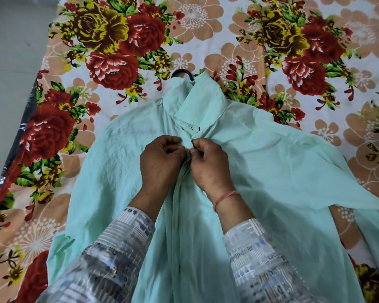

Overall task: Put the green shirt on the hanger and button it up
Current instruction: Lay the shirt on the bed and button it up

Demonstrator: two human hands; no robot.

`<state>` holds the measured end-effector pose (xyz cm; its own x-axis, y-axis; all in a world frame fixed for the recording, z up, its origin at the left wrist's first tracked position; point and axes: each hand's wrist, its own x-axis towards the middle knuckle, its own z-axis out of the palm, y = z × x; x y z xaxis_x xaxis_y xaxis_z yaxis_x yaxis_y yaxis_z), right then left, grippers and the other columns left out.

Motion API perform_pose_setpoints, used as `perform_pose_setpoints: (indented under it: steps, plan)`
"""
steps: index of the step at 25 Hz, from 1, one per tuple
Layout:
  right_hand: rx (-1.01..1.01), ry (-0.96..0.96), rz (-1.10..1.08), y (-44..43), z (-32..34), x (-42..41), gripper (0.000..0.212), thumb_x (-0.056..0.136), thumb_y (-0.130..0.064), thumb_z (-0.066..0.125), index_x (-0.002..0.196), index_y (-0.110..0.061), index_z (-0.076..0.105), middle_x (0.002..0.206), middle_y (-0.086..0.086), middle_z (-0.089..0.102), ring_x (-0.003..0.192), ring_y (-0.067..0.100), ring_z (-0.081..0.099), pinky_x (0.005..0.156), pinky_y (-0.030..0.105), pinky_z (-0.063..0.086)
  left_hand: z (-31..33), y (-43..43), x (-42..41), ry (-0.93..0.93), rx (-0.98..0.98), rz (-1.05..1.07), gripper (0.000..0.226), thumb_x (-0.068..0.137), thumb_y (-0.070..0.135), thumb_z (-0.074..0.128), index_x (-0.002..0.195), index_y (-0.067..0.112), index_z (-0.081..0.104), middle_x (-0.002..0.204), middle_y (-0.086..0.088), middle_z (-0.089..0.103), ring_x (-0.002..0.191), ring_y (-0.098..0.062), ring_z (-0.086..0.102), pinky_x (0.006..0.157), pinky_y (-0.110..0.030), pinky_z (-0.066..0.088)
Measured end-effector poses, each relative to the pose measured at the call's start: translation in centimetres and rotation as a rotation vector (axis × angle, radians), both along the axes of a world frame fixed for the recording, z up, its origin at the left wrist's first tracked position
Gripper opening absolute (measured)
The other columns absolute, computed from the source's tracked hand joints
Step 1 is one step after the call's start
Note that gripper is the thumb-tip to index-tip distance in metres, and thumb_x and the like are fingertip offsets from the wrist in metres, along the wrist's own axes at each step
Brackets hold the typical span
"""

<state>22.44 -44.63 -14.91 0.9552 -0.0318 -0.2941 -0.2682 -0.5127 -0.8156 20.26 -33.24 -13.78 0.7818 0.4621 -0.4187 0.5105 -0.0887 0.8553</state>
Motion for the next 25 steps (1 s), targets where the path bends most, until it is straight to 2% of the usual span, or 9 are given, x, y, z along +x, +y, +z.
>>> perform_pose_setpoints:
  steps: [4, 8, 10, 12, 15, 17, 19, 21, 25]
  plan:
    - [-0.058, -0.033, -0.021, 0.7, 0.7, -0.6, 0.024, 0.099, -0.007, 0.058, 0.117, -0.015, 0.072, 0.109, 0.006, 0.078, 0.104, 0.024, 0.072, 0.088, 0.028, 0.054, -0.1, 0.3, -0.5, -0.016, -0.113, -0.014, 0.019, 0.088, 0.009, 0.079, 0.103, 0.021, 0.079, 0.089, 0.001, 0.084, 0.087, -0.018, 0.082, 0.09, -0.048, 0.066]
    - [0.007, 0.0, -0.039, 0.3, 1.1, -0.5, 0.019, 0.099, -0.008, 0.061, 0.115, -0.016, 0.065, 0.098, -0.001, 0.073, 0.099, 0.023, 0.072, 0.083, 0.023, 0.051, -0.3, 0.6, -0.5, -0.021, -0.064, -0.049, 0.022, 0.084, 0.014, 0.088, 0.103, 0.023, 0.079, 0.091, 0.004, 0.084, 0.09, -0.014, 0.081, 0.09, -0.042, 0.066]
    - [-0.069, -0.161, -0.067, -0.3, 1.9, -0.6, 0.012, 0.094, -0.01, 0.063, 0.104, -0.015, 0.067, 0.091, 0.001, 0.072, 0.092, 0.024, 0.071, 0.081, 0.029, 0.054, -0.1, 0.3, -0.3, -0.012, -0.11, -0.002, 0.02, 0.084, 0.014, 0.089, 0.1, 0.019, 0.078, 0.088, -0.001, 0.084, 0.084, -0.02, 0.082, 0.082, -0.041, 0.066]
    - [-0.199, -0.466, -0.096, -1.3, 3.2, 0.4, 0.006, 0.091, -0.013, 0.065, 0.095, -0.012, 0.07, 0.087, 0.006, 0.07, 0.083, 0.024, 0.066, 0.076, 0.035, 0.053, 0.4, 0.2, 0.2, -0.026, -0.154, 0.056, 0.012, 0.086, 0.016, 0.087, 0.095, 0.017, 0.079, 0.081, -0.004, 0.082, 0.069, -0.023, 0.077, 0.069, -0.04, 0.063]
    - [-0.267, -0.587, 0.022, -1.9, 4.1, 4.4, 0.012, 0.094, -0.018, 0.066, 0.091, -0.01, 0.075, 0.085, 0.009, 0.073, 0.081, 0.026, 0.067, 0.074, 0.035, 0.053, 1.1, 0.2, 2.2, -0.125, 0.08, 0.002, 0.004, 0.086, 0.022, 0.084, 0.086, 0.025, 0.081, 0.078, 0.008, 0.08, 0.073, -0.015, 0.077, 0.075, -0.037, 0.063]
    - [-0.425, -0.43, 0.179, -1.3, 3.4, 6.4, 0.014, 0.092, -0.018, 0.065, 0.091, -0.009, 0.076, 0.087, 0.013, 0.075, 0.085, 0.034, 0.071, 0.075, 0.037, 0.055, 1.7, -0.1, 3.9, -0.179, 0.225, -0.069, 0.01, 0.088, 0.017, 0.082, 0.089, 0.027, 0.08, 0.085, 0.012, 0.081, 0.083, -0.009, 0.077, 0.083, -0.031, 0.062]
    - [-0.548, -0.238, 0.273, -1.1, 2.7, 7.0, 0.011, 0.087, -0.014, 0.068, 0.093, -0.008, 0.075, 0.09, 0.016, 0.076, 0.09, 0.04, 0.072, 0.076, 0.038, 0.056, 1.6, -0.4, 5.4, -0.162, 0.384, -0.179, 0.012, 0.088, 0.015, 0.079, 0.097, 0.023, 0.081, 0.091, 0.006, 0.081, 0.088, -0.014, 0.076, 0.08, -0.028, 0.057]
    - [-0.542, -0.178, 0.269, -1.4, 2.2, 6.6, 0.014, 0.083, -0.009, 0.069, 0.095, -0.009, 0.075, 0.091, 0.015, 0.076, 0.091, 0.04, 0.071, 0.077, 0.038, 0.059, 1.2, -0.5, 6.2, -0.099, 0.509, -0.282, 0.015, 0.081, 0.022, 0.082, 0.096, 0.02, 0.08, 0.09, 0.001, 0.08, 0.087, -0.022, 0.073, 0.074, -0.028, 0.052]
    - [-0.503, -0.286, 0.144, -1.6, 1.7, 5.0, 0.018, 0.08, -0.003, 0.066, 0.093, -0.012, 0.075, 0.086, 0.014, 0.075, 0.085, 0.038, 0.07, 0.072, 0.04, 0.057, 0.5, -1.2, 6.4, -0.091, 0.701, -0.415, 0.032, 0.077, 0.033, 0.085, 0.098, 0.013, 0.074, 0.094, -0.008, 0.076, 0.089, -0.032, 0.069, 0.073, -0.038, 0.05]
